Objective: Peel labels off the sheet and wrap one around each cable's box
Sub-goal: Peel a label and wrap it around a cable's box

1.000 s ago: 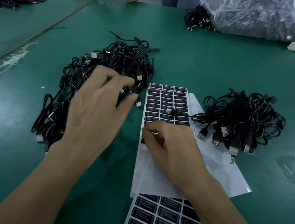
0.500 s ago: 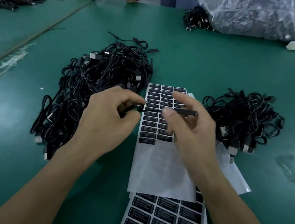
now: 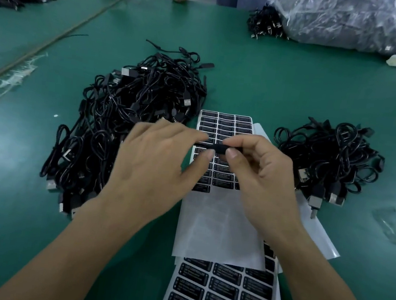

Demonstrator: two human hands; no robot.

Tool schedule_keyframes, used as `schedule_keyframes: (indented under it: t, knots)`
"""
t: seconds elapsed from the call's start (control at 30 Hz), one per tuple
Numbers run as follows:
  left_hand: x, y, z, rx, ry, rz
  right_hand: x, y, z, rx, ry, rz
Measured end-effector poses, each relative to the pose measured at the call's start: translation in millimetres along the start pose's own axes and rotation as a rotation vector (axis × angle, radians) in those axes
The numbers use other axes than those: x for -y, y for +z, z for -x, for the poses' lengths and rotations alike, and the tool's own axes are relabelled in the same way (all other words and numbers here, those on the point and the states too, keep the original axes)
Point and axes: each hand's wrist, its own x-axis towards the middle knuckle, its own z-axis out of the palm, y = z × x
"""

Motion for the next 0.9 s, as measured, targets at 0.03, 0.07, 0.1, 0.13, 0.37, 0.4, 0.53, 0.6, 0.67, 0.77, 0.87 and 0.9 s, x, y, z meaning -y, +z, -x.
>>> schedule_keyframes:
  t: [0.03, 0.07, 0.1, 0.13, 0.37, 0.4, 0.53, 0.6, 0.67, 0.77, 0.87, 0.9]
  knots:
    - [-1, 2, 0, 0.001, 0.022, 0.027, 0, 0, 0, 0.019, -0.011, 0.009]
    - [-1, 5, 0, 0.003, 0.029, 0.061, 0, 0, 0, 0.031, -0.014, 0.021]
    - [-1, 6, 1, 0.009, 0.021, 0.102, 0, 0, 1, 0.027, -0.012, 0.046]
    - [-1, 8, 1, 0.017, 0.000, 0.143, 0, 0, 1, 0.010, -0.010, 0.090]
    - [5, 12, 4, 0.128, -0.125, 0.203, 8, -6, 12, 0.004, 0.093, 0.792]
    - [5, 12, 4, 0.156, -0.140, 0.218, 11, -6, 15, 0.038, 0.134, 0.860]
    - [7, 12, 3, 0.228, -0.189, 0.280, 18, -8, 18, 0.144, 0.298, 0.955]
    - [9, 12, 3, 0.265, -0.172, 0.230, 19, -13, 15, 0.155, 0.341, 0.909]
    - [11, 13, 2, 0.290, -0.171, 0.217, 17, -17, 11, 0.156, 0.359, 0.843]
    - [11, 12, 2, 0.324, -0.202, 0.266, 12, -21, 8, 0.147, 0.324, 0.821]
    - [9, 12, 1, 0.350, -0.223, 0.307, 11, -21, 7, 0.103, 0.269, 0.815]
    - [9, 11, 1, 0.352, -0.231, 0.323, 11, -21, 7, 0.094, 0.251, 0.808]
